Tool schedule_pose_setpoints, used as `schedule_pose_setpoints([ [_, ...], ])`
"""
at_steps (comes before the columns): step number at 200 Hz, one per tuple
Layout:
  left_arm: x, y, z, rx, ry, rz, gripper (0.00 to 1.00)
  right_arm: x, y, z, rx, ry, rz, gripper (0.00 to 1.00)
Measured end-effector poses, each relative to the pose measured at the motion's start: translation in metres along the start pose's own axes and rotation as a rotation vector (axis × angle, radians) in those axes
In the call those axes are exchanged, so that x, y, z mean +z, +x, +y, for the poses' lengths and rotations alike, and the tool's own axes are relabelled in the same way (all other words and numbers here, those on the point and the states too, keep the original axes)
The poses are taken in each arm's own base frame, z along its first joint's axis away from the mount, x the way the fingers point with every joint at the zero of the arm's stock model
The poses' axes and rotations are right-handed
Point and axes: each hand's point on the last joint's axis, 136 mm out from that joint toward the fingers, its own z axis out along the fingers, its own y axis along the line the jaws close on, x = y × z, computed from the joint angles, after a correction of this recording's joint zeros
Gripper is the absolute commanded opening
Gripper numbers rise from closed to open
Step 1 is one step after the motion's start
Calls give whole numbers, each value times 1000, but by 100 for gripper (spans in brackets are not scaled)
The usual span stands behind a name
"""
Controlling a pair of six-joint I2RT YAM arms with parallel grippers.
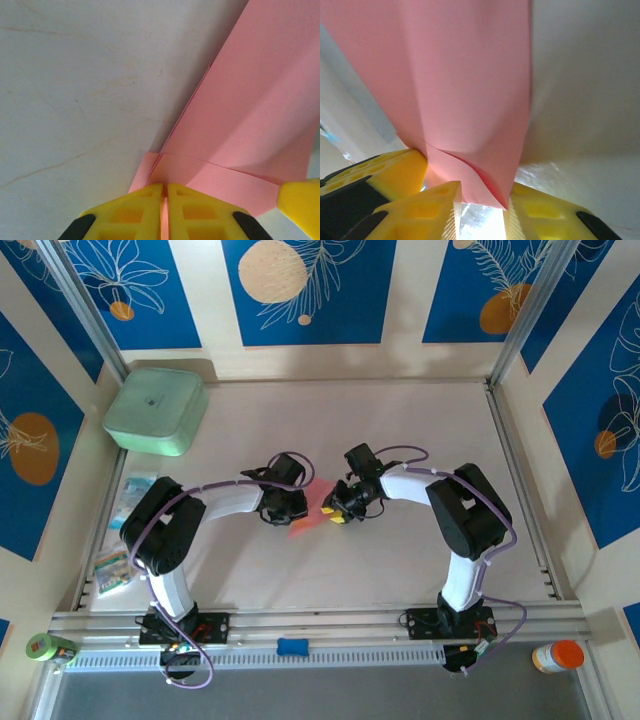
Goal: Fold a paper plane with a square sheet of paper (pick it up from the middle)
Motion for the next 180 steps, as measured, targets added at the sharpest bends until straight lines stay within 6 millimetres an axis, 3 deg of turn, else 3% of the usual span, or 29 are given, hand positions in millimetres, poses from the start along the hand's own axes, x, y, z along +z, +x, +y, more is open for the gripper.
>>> schedule_pose_setpoints([
  [180, 0, 1, 0, -8, 2, 7, 15, -3, -4, 9, 9, -79, -26, 14],
])
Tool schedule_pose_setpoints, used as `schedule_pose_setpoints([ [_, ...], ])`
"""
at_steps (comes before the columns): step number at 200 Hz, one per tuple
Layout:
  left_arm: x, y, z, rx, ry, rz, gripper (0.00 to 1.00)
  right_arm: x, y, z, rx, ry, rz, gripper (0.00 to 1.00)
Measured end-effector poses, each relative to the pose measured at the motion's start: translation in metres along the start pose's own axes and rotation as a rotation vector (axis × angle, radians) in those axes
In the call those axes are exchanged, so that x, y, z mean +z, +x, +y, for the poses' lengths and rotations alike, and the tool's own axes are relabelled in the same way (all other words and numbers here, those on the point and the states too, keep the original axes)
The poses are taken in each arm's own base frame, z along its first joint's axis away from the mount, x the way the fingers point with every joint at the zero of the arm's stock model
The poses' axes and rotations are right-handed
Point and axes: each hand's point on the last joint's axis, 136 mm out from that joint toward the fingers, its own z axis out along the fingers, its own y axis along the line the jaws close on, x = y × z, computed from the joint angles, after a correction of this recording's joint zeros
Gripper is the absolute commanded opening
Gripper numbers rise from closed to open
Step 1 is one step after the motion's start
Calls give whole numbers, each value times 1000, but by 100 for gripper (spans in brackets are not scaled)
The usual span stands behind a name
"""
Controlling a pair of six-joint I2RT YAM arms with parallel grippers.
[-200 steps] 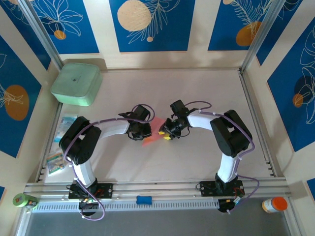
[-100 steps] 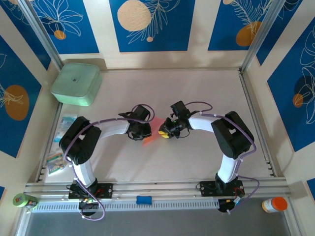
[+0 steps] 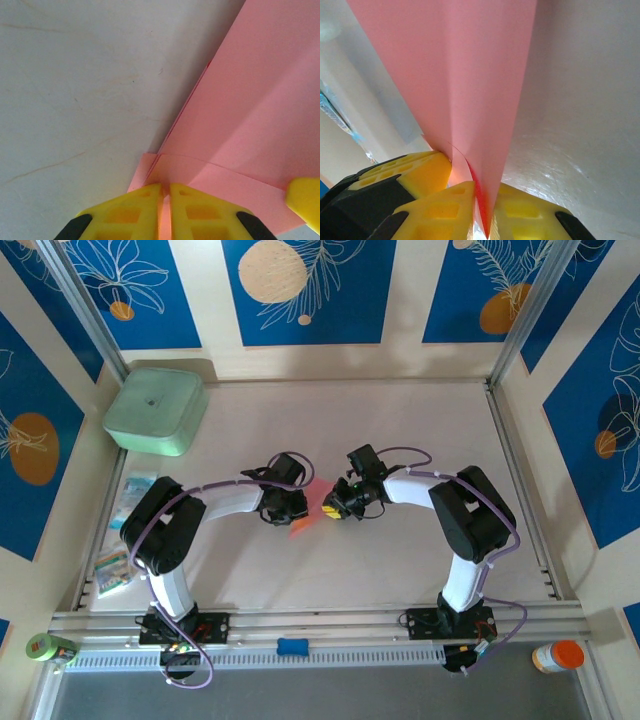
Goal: Fold a paper plane with a square sheet of paper (pick it up from the middle)
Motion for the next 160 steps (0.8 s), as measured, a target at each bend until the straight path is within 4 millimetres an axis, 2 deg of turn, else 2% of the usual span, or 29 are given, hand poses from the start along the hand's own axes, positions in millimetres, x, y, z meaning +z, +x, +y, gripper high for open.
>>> schedule_pose_setpoints([
  [19, 0, 0, 0, 0, 1, 0, 15, 0, -1, -1, 1, 3, -4, 13],
  [56, -1, 0, -1, 1, 0, 1, 17, -1, -5, -2, 15, 3, -16, 1],
  [83, -2, -2, -4, 22, 6, -2, 24, -2, -7, -4, 17, 15, -35, 0],
  [103, -8, -5, -9, 71, 25, -17, 30, -10, -10, -6, 11, 25, -70, 0],
  [144, -41, -18, -50, 309, 166, -148, 51, -48, -16, -4, -1, 30, -183, 0],
  [160, -48, -15, -67, 441, 220, -194, 54, -60, -18, -5, 4, 32, -214, 0],
])
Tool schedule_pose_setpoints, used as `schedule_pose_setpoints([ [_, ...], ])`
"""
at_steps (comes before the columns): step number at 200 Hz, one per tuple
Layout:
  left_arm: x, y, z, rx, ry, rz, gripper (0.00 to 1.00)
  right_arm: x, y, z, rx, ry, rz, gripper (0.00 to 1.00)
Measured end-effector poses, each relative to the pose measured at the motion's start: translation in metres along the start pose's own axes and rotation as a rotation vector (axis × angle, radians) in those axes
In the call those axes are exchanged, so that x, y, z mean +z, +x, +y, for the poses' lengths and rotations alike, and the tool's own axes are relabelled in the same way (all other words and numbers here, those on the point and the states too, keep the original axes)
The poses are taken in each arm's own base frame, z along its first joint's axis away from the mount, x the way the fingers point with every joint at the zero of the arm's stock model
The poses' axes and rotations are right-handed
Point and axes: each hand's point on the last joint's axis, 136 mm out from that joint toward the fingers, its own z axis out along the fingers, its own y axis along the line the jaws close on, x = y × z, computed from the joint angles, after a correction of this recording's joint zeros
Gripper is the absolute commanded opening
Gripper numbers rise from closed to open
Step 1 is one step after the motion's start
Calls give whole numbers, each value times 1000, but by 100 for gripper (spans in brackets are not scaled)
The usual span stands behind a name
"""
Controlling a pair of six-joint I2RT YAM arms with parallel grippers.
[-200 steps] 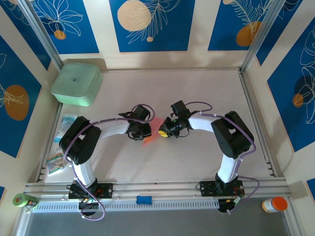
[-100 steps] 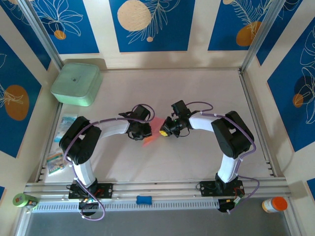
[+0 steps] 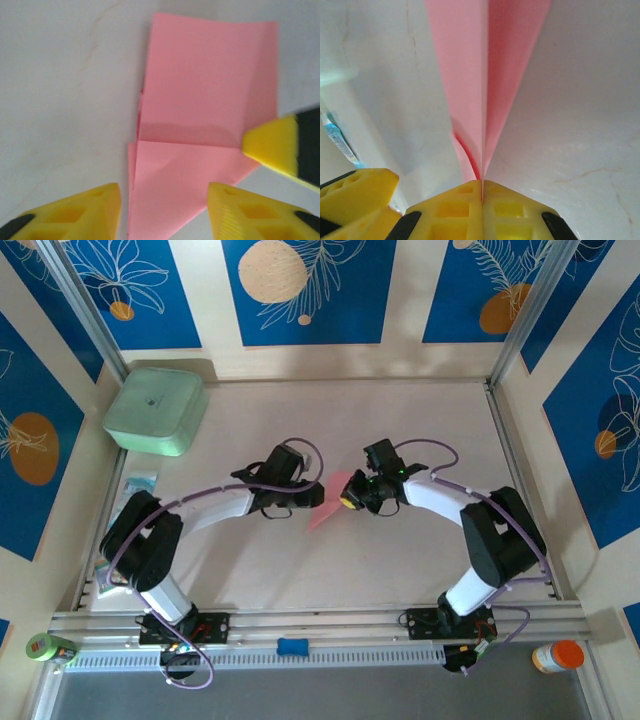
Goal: Fold a paper plane with a square sheet of paper (pick it up from the middle)
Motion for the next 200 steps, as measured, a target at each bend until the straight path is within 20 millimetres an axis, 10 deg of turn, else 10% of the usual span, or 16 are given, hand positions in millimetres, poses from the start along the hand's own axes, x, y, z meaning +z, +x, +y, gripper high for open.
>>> schedule_pose_setpoints([
  [129, 41, 45, -47, 806, 118, -130, 62, -12, -5, -23, 166, 37, 33, 0],
  [200, 60, 55, -34, 1000, -9, -121, 43, -13, -2, -23, 192, 33, 53, 0],
])
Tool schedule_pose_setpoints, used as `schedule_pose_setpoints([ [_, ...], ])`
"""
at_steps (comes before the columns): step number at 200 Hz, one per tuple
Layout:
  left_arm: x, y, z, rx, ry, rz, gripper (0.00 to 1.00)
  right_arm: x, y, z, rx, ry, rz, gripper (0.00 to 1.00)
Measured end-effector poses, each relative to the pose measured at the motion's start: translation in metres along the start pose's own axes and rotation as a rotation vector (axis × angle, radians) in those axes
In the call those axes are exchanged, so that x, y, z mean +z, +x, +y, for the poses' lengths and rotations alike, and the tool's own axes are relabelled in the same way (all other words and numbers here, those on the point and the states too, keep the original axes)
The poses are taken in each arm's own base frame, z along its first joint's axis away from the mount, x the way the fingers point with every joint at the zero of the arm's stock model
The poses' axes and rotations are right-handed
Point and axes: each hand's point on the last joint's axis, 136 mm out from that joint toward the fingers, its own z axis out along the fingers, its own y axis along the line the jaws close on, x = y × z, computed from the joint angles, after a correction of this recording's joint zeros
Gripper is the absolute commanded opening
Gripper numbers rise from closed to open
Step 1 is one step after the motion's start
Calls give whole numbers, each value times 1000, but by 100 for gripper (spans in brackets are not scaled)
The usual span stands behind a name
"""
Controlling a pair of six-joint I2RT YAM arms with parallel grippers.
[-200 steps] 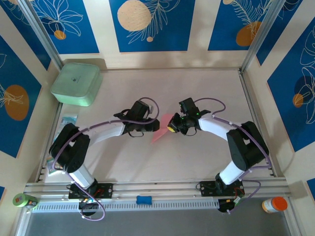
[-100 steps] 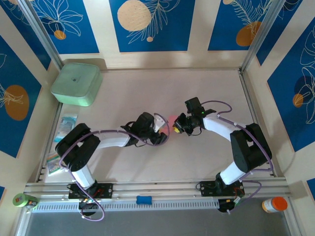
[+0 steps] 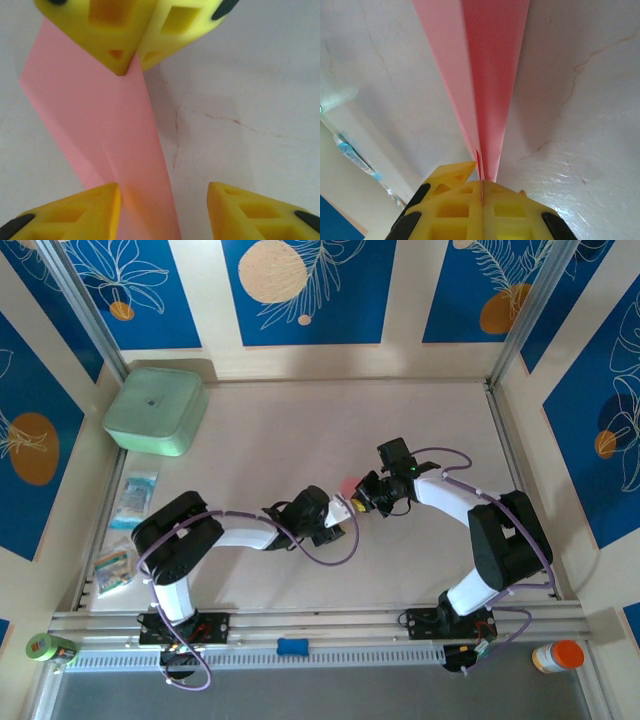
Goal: Fold a paper plane with a square sheet of paper (pick it up from the middle)
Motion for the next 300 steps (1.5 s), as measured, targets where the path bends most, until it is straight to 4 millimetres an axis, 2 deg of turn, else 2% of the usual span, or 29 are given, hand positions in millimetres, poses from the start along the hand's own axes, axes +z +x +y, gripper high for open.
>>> schedule_pose_setpoints([
  [64, 1, -7, 8, 24, -47, -25, 30, 0, 1, -1, 2, 2, 5, 0],
  [146, 6, -2, 6, 7, -44, -16, 14, 0, 2, -5, 11, 21, 12, 30],
  [198, 9, 4, 3, -16, -31, -3, 6, -1, 1, -9, 20, 37, 7, 40],
  [255, 10, 6, 0, -89, -6, 4, 5, -6, -9, -15, 26, 53, -18, 45],
  [300, 9, 9, 3, -230, 27, 10, 5, -16, -20, -21, 24, 67, -60, 46],
])
